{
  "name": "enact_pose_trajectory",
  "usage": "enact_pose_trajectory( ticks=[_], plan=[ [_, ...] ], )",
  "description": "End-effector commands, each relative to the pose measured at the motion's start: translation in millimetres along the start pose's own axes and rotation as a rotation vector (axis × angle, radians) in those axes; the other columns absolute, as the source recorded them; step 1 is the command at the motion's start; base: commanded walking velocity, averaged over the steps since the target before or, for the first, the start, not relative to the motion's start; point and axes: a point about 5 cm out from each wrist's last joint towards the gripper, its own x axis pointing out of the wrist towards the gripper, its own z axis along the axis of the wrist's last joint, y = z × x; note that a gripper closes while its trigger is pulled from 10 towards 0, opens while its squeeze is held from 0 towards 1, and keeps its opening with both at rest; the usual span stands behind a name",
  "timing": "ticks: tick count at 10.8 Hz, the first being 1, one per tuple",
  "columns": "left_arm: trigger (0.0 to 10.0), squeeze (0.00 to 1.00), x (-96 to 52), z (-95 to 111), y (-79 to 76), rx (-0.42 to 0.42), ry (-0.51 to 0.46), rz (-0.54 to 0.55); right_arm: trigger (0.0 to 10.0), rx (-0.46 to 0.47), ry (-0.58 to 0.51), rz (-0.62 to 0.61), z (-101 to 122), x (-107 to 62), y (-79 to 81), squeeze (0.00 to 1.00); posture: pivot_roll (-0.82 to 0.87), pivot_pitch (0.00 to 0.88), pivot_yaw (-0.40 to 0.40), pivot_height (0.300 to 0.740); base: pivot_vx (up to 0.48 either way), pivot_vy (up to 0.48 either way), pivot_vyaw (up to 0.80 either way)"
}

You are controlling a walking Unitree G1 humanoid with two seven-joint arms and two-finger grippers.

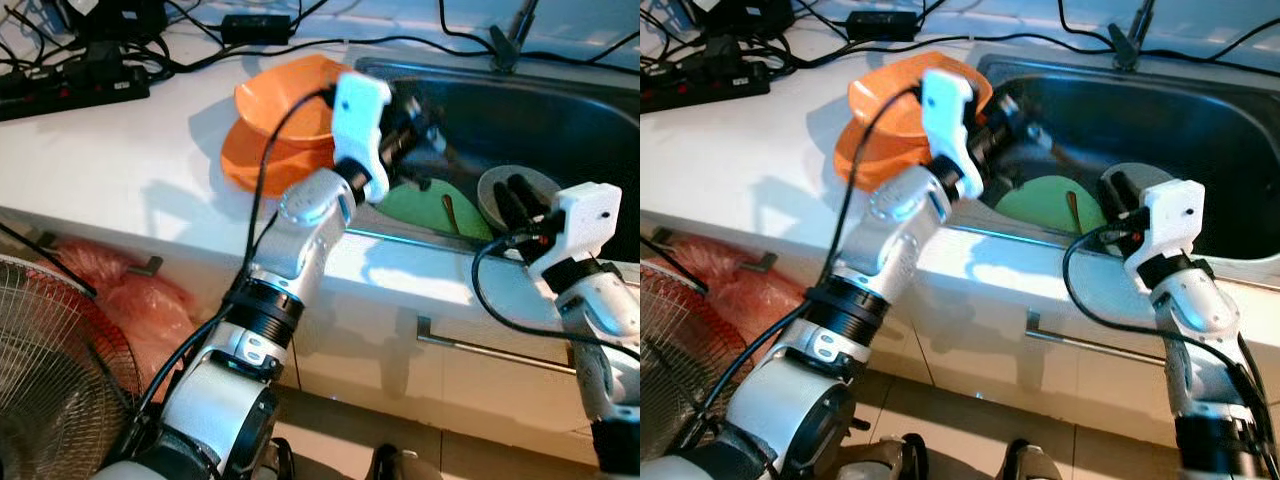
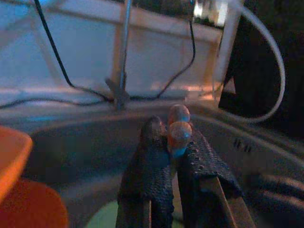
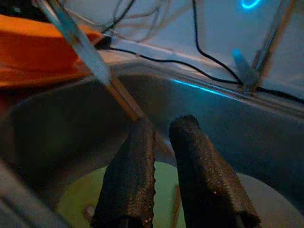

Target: Kitchen organization

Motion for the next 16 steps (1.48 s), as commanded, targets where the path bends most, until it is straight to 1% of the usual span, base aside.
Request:
enact_pose_trajectory(
  ticks=[1, 3, 4, 5, 6, 10, 11, 12, 13, 14, 15, 16],
  plan=[
    [10.0, 0.0, 6.8, -9, -18.3, -0.005, 0.018, -0.049, 10.0, 0.007, -0.001, 0.043, 2, -1.9, 6.2, 0.0, -0.06, 0.175, 0.065, 0.74, 0.0, 0.0, 0.0],
    [10.0, 0.0, 5.8, -20, -20.2, 0.006, 0.053, -0.034, 10.0, 0.03, 0.007, 0.076, 2, -4.2, 13.1, 0.0, -0.06, 0.182, 0.069, 0.74, 0.0, 0.0, 0.0],
    [10.0, 0.07, 5.6, -24, -19.7, 0.008, 0.071, -0.022, 10.0, 0.043, 0.016, 0.097, 1, -4.7, 18.3, 0.0, -0.06, 0.186, 0.07, 0.74, 0.0, 0.0, 0.0],
    [10.0, 0.79, 5.2, -26, -19.2, 0.006, 0.075, -0.017, 10.0, 0.045, 0.024, 0.106, 0, -4.8, 20.3, 0.0, -0.05, 0.188, 0.07, 0.74, 0.0, 0.0, 0.0],
    [10.0, 1.0, 4.6, -28, -18.3, 0.003, 0.08, -0.012, 10.0, 0.063, 0.021, 0.143, 1, -3.5, 27.1, 0.0, -0.05, 0.188, 0.069, 0.74, 0.0, 0.0, 0.0],
    [10.0, 1.0, 5.7, -26, -17.3, 0.005, 0.067, -0.004, 10.0, 0.073, 0.032, 0.17, -1, -2.0, 32.1, 0.0, -0.05, 0.191, 0.065, 0.74, 0.0, 0.0, 0.0],
    [10.0, 0.0, 8.0, -11, -18.3, 0.044, 0.005, -0.015, 10.0, 0.073, 0.034, 0.168, -2, -0.8, 32.2, 0.0, -0.04, 0.183, 0.06, 0.74, 0.0, 0.0, 0.0],
    [10.0, 0.0, 8.9, 3, -15.4, 0.068, -0.047, -0.002, 10.0, 0.075, 0.032, 0.17, -2, 0.4, 32.9, 0.0, -0.04, 0.183, 0.06, 0.74, 0.0, 0.0, 0.0],
    [10.0, 0.0, 5.7, 35, -5.3, 0.109, -0.163, 0.036, 10.0, 0.077, 0.03, 0.172, -2, 2.1, 33.0, 0.0, -0.03, 0.177, 0.057, 0.74, 0.0, 0.0, 0.0],
    [10.0, 0.0, 2.7, 50, 1.0, 0.124, -0.213, 0.061, 10.0, 0.08, 0.029, 0.173, -2, 2.7, 32.9, 0.0, -0.03, 0.173, 0.054, 0.74, 0.0, 0.0, 0.0],
    [10.0, 0.0, -4.5, 67, 16.4, 0.151, -0.269, 0.134, 10.0, 0.082, 0.027, 0.179, -3, 4.3, 34.0, 0.0, -0.02, 0.166, 0.052, 0.74, 0.0, 0.0, 0.0],
    [10.0, 0.0, -17.9, 80, 42.3, 0.231, -0.28, 0.246, 10.0, 0.086, 0.023, 0.185, -2, 7.0, 35.4, 0.0, -0.01, 0.158, 0.05, 0.74, 0.0, 0.0, 0.0]
  ],
)
